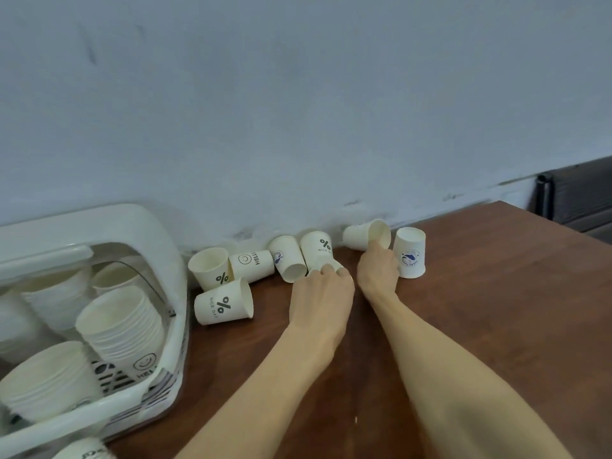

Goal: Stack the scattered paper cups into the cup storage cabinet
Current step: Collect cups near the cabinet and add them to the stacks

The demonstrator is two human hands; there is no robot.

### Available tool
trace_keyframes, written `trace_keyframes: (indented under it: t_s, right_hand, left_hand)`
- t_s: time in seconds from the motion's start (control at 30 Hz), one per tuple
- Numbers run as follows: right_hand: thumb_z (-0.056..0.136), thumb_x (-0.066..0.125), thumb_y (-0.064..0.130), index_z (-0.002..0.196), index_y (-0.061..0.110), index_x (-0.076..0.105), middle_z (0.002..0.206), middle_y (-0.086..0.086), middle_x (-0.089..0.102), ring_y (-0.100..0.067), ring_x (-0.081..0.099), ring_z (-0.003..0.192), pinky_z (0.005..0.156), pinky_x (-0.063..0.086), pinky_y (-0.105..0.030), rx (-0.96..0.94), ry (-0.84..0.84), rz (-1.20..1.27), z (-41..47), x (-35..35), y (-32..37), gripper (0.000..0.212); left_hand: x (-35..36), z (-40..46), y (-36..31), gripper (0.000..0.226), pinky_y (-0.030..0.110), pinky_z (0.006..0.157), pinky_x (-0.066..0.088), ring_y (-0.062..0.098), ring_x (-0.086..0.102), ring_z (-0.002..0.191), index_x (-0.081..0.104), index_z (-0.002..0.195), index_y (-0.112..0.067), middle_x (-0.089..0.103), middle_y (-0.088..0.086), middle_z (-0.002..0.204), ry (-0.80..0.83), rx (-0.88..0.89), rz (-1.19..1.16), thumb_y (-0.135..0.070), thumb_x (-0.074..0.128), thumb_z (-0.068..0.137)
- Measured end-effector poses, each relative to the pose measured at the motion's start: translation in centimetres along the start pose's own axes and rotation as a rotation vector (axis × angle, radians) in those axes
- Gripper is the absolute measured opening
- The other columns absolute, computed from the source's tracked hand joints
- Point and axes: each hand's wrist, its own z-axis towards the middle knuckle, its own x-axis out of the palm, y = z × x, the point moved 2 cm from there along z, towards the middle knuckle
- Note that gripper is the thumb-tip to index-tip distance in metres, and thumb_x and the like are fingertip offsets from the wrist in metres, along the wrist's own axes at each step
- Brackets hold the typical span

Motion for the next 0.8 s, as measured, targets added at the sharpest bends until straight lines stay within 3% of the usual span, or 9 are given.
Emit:
trace_keyframes:
  t_s: [0.07, 0.1, 0.17, 0.23, 0.37, 0.73, 0.8]
  right_hand:
    - [0.093, 0.037, 0.003, 0.108, 0.004, 0.053, 0.095, -0.02, 0.064, -0.038, 0.06, 0.091, 0.066, 0.04, -0.038, -0.069, 0.005, -0.046, -1.1, -0.9, 0.2, 0.022]
    - [0.093, 0.036, 0.002, 0.108, 0.004, 0.052, 0.094, -0.019, 0.065, -0.037, 0.06, 0.089, 0.064, 0.037, -0.036, -0.099, 0.01, -0.075, -1.7, -1.5, 0.4, 0.022]
    - [0.092, 0.035, 0.002, 0.111, 0.004, 0.05, 0.094, -0.019, 0.065, -0.037, 0.06, 0.089, 0.064, 0.035, -0.035, -0.147, 0.027, -0.102, -3.3, -2.7, 0.7, 0.024]
    - [0.091, 0.034, 0.002, 0.112, 0.005, 0.048, 0.096, -0.019, 0.064, -0.038, 0.059, 0.09, 0.065, 0.038, -0.037, -0.182, 0.045, -0.112, -4.8, -3.9, 1.1, 0.025]
    - [0.089, 0.037, 0.005, 0.109, 0.008, 0.045, 0.094, -0.017, 0.065, -0.037, 0.061, 0.084, 0.064, 0.045, -0.04, -0.241, 0.049, -0.131, -7.2, -6.7, 2.3, 0.022]
    - [0.092, 0.041, 0.016, 0.095, 0.014, 0.041, 0.09, -0.013, 0.066, -0.038, 0.06, 0.083, 0.062, 0.036, -0.037, -0.504, 0.055, -0.145, -15.7, -12.8, 9.3, 0.003]
    - [0.091, 0.044, 0.017, 0.098, 0.013, 0.045, 0.091, -0.013, 0.066, -0.038, 0.061, 0.086, 0.062, 0.035, -0.037, -0.544, 0.06, -0.138, -17.0, -13.6, 10.8, 0.008]
  left_hand:
    - [-1.4, -0.8, 0.6, 0.035, 0.025, 0.043, 0.019, 0.018, 0.058, 0.053, 0.064, 0.071, -0.019, 0.058, -0.001, 0.062, -0.032, 0.004, -0.003, -0.016, 0.085, 0.043]
    - [-2.0, -1.2, 0.9, 0.032, 0.026, 0.044, 0.02, 0.019, 0.06, 0.057, 0.064, 0.074, -0.018, 0.059, 0.0, 0.066, -0.017, 0.005, -0.007, -0.016, 0.084, 0.05]
    - [-2.9, -2.4, 1.5, 0.021, 0.031, 0.053, 0.027, 0.024, 0.062, 0.082, 0.058, 0.099, -0.015, 0.06, 0.004, 0.092, -0.019, -0.039, -0.035, -0.014, 0.065, 0.08]
    - [-3.9, -3.3, 2.0, 0.022, 0.033, 0.061, 0.031, 0.027, 0.059, 0.096, 0.05, 0.112, -0.013, 0.056, 0.006, 0.107, -0.073, -0.054, -0.032, -0.013, 0.05, 0.09]
    - [-6.5, -5.9, 2.9, 0.022, 0.034, 0.063, 0.033, 0.026, 0.058, 0.098, 0.047, 0.113, -0.014, 0.055, 0.006, 0.111, -0.104, -0.092, -0.069, -0.013, 0.045, 0.091]
    - [-11.0, -12.5, 6.6, 0.018, 0.034, 0.063, 0.033, 0.027, 0.063, 0.095, 0.051, 0.11, -0.012, 0.061, 0.008, 0.107, -0.201, -0.196, -0.118, -0.02, 0.043, 0.096]
    - [-11.4, -13.5, 7.5, 0.019, 0.033, 0.063, 0.033, 0.027, 0.063, 0.095, 0.051, 0.11, -0.012, 0.061, 0.007, 0.108, -0.231, -0.22, -0.118, -0.023, 0.043, 0.097]
